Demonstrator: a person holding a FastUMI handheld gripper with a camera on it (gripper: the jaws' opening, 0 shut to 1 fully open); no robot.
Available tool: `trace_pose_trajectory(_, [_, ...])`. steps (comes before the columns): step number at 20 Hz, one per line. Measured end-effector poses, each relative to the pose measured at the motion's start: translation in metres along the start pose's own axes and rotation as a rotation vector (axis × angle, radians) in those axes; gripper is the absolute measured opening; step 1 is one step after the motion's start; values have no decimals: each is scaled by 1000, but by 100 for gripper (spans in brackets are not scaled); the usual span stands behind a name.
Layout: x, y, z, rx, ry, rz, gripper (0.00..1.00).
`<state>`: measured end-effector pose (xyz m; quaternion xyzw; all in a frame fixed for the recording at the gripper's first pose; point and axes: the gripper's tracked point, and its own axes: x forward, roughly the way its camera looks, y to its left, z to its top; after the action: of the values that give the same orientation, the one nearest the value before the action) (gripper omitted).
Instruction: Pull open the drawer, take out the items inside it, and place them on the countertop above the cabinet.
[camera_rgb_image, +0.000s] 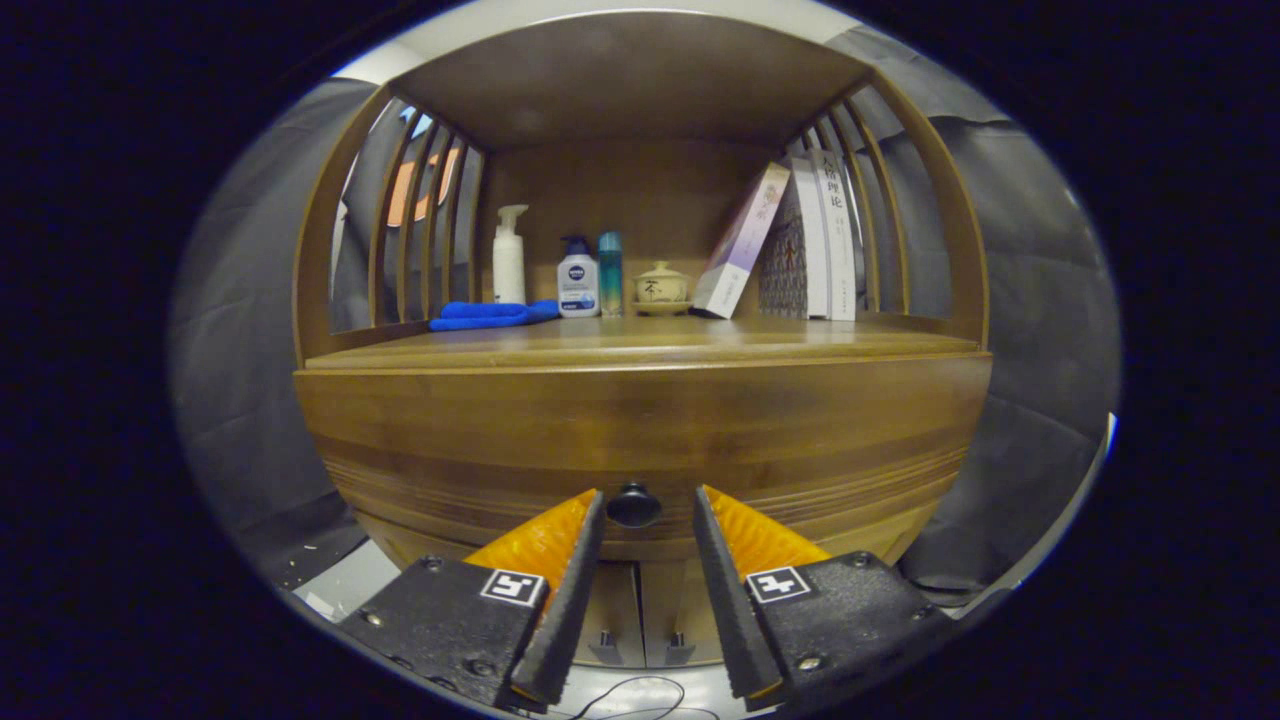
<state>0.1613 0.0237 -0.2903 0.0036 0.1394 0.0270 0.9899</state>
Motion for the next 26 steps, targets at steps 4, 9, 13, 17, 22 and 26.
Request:
trace_pose_trajectory(4, [8,3,-2,-1,1,-5,48])
trace_pose_trajectory(9, [9,0,-3,-4,-13,-26,32])
trace_pose_trajectory(13, [8,0,-3,-9,-5,-28,26])
trace_pose_trajectory(17, [5,-1,-4,-6,0,-24,24])
trace_pose_trajectory(22, [-14,-1,-10,-4,2,-17,24])
trace_pose_trajectory(26, [-33,-2,-15,1,7,-8,24])
